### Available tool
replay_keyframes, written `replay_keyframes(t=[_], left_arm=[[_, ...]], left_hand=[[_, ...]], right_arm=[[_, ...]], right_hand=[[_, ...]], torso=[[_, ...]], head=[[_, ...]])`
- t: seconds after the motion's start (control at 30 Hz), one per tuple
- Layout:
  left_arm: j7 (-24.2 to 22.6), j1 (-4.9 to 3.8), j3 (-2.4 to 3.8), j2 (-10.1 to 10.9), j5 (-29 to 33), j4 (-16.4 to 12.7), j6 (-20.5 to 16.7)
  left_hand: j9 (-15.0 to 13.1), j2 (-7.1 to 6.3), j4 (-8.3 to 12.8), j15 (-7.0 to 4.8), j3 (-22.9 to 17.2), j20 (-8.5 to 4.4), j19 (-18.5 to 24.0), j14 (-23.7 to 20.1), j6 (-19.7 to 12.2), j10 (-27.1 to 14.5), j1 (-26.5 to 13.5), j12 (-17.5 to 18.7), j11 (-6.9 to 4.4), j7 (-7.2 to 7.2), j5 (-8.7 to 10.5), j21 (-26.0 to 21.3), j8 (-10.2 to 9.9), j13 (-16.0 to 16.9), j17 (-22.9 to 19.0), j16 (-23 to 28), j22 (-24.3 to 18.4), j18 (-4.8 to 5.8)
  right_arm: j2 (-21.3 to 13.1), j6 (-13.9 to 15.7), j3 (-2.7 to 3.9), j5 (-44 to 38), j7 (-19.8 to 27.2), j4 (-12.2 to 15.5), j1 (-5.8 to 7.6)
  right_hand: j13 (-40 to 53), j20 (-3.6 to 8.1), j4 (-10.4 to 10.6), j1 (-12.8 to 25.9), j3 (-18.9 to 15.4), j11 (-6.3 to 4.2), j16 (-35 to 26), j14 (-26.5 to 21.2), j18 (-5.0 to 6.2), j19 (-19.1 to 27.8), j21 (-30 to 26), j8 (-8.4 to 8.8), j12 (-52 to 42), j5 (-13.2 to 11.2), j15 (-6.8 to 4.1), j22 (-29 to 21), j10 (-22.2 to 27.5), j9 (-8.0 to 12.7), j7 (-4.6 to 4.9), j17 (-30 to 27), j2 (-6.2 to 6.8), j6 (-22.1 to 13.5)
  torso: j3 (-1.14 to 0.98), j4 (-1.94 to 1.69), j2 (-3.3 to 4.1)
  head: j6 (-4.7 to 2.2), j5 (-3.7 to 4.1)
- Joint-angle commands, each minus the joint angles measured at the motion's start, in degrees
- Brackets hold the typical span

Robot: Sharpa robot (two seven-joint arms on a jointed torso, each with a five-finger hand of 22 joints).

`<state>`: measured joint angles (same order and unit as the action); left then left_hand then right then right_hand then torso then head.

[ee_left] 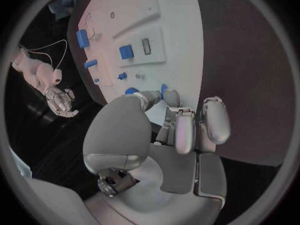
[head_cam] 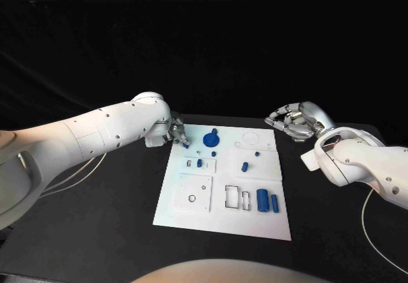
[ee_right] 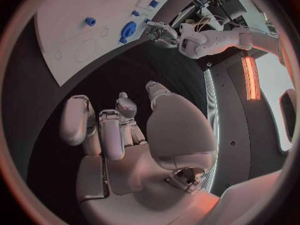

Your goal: Assemble the parts on the task board

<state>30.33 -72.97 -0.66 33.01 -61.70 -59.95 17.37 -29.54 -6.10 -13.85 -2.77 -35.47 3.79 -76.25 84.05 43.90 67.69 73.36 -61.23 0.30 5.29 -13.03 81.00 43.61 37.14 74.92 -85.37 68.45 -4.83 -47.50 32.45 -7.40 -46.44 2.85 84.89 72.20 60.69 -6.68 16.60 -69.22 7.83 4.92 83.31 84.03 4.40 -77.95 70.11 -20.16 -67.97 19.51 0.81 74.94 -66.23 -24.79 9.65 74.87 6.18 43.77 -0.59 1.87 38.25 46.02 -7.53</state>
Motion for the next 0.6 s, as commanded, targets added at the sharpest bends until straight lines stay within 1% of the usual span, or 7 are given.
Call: replay_keyframes(t=[0.03, 0.1, 0.23, 0.3, 0.33, 0.5, 0.6], left_arm=[[-1.56, 0.01, 0.01, 0.18, 1.65, -0.23, -2.16], [-1.59, 0.01, 0.02, 0.50, 2.50, -0.50, -2.62], [-1.37, 0.03, 0.02, 1.56, 3.60, -1.70, -3.33], [-1.23, 0.03, 0.02, 2.21, 3.77, -2.65, -3.61], [-1.11, 0.03, 0.02, 2.63, 4.06, -3.26, -3.74], [-0.67, 0.09, 0.01, 4.97, 5.09, -7.24, -4.35], [-0.71, 0.29, 0.01, 6.52, 4.82, -10.01, -5.03]], left_hand=[[-2.86, -0.16, 5.72, -0.25, -7.45, -0.50, 0.20, 3.30, -0.43, 0.19, -0.37, 0.11, 0.17, -0.38, -0.37, 0.06, 2.84, -0.59, 4.07, -0.14, -0.22, 0.08], [-3.14, -0.48, 6.26, -0.29, -8.72, -0.52, 0.23, 3.28, -0.51, 0.12, -0.88, 0.26, 0.09, -0.41, -0.38, 0.06, 3.48, -0.89, 3.98, -0.11, -0.23, 0.08], [-3.32, -0.73, 6.62, -0.33, -9.65, -0.54, 0.28, 3.27, -0.60, 0.12, -1.39, 0.30, 0.06, -0.44, -0.38, 0.03, 3.95, -1.01, 3.94, -0.09, -0.28, 0.06], [-3.38, -0.86, 6.77, -0.34, -9.96, -0.55, 0.32, 3.25, -0.63, 0.00, -1.59, 0.48, 0.05, -0.46, -0.34, 0.01, 4.13, -1.36, 3.83, -0.05, -0.32, 0.05], [-3.42, -0.95, 6.82, -0.34, -10.07, -0.55, 0.32, 3.25, -0.60, -0.04, -1.72, 0.53, 0.04, -0.47, -0.33, 0.01, 4.24, -1.46, 3.84, -0.05, -0.33, 0.05], [-3.59, -1.37, 7.22, -0.46, -10.90, -0.60, 0.16, 3.29, -0.41, 0.15, -2.36, 0.47, -0.11, -0.64, -0.43, 0.12, 4.85, -1.46, 3.95, -0.11, -0.08, 0.09], [-3.74, -1.74, 7.66, -0.62, -11.75, -0.72, -0.16, 3.36, -0.25, 0.52, -2.86, 0.32, -0.29, -0.83, -0.51, 0.34, 5.46, -1.46, 4.20, -0.23, 0.39, 0.18]], right_arm=[[0.07, -0.81, 0.00, -0.58, 0.19, -0.10, -0.03], [0.07, -0.84, 0.00, -0.58, 0.19, -0.13, -0.03], [0.00, -0.90, 0.00, -0.57, 0.16, -0.15, -0.04], [-0.14, -0.96, -0.01, -0.57, 0.14, -0.09, -0.05], [-0.20, -0.98, -0.02, -0.57, 0.11, -0.08, -0.06], [-0.30, -1.07, -0.04, -0.57, 0.06, -0.05, -0.06], [-0.34, -1.14, -0.04, -0.57, 0.05, -0.04, -0.07]], right_hand=[[-0.01, 0.09, -0.06, -0.22, -0.25, -0.05, -0.24, 2.38, 0.58, 0.31, -0.19, -0.26, -0.03, 0.34, -0.27, 0.40, 0.15, 0.05, -0.01, 0.05, -0.36, -0.33], [0.05, 0.10, -0.04, -0.22, -0.28, -0.05, -0.27, 2.37, 0.59, 0.32, -0.23, -0.31, -0.10, 0.39, -0.27, 0.38, 0.09, 0.06, -0.02, 0.00, -0.37, -0.33], [0.05, 0.10, -0.04, -0.22, -0.28, -0.05, -0.27, 2.37, 0.59, 0.32, -0.23, -0.31, -0.10, 0.39, -0.27, 0.38, 0.09, 0.06, -0.02, 0.00, -0.37, -0.33], [0.03, 0.10, -0.02, -0.20, -0.31, -0.05, -0.29, 2.37, 0.59, 0.32, -0.25, -0.34, -0.09, 0.41, -0.28, 0.38, 0.09, 0.06, -0.02, -0.03, -0.39, -0.33], [0.03, 0.10, -0.02, -0.20, -0.31, -0.05, -0.29, 2.37, 0.59, 0.32, -0.25, -0.34, -0.09, 0.41, -0.28, 0.38, 0.09, 0.06, -0.02, -0.03, -0.39, -0.33], [0.03, 0.10, -0.01, -0.20, -0.32, -0.06, -0.28, 2.37, 0.57, 0.27, -0.18, -0.36, -0.09, 0.42, -0.28, 0.44, 0.09, 0.06, -0.02, -0.01, -0.40, -0.33], [0.01, 0.10, -0.01, -0.19, -0.33, -0.06, -0.28, 2.38, 0.57, 0.27, -0.19, -0.37, -0.08, 0.42, -0.28, 0.43, 0.10, 0.07, -0.03, 0.01, -0.40, -0.33]], torso=[[-0.01, 0.01, -0.03], [-0.02, 0.00, -0.04], [-0.08, -0.05, -0.12], [-0.01, -0.21, -0.20], [0.01, -0.25, -0.19], [-0.09, -0.26, -0.27], [-0.05, -0.28, -0.22]], head=[[0.02, -0.12], [0.02, -0.17], [-0.04, -0.26], [-0.24, -0.17], [-0.25, -0.14], [-0.16, -0.22], [-0.14, -0.17]])
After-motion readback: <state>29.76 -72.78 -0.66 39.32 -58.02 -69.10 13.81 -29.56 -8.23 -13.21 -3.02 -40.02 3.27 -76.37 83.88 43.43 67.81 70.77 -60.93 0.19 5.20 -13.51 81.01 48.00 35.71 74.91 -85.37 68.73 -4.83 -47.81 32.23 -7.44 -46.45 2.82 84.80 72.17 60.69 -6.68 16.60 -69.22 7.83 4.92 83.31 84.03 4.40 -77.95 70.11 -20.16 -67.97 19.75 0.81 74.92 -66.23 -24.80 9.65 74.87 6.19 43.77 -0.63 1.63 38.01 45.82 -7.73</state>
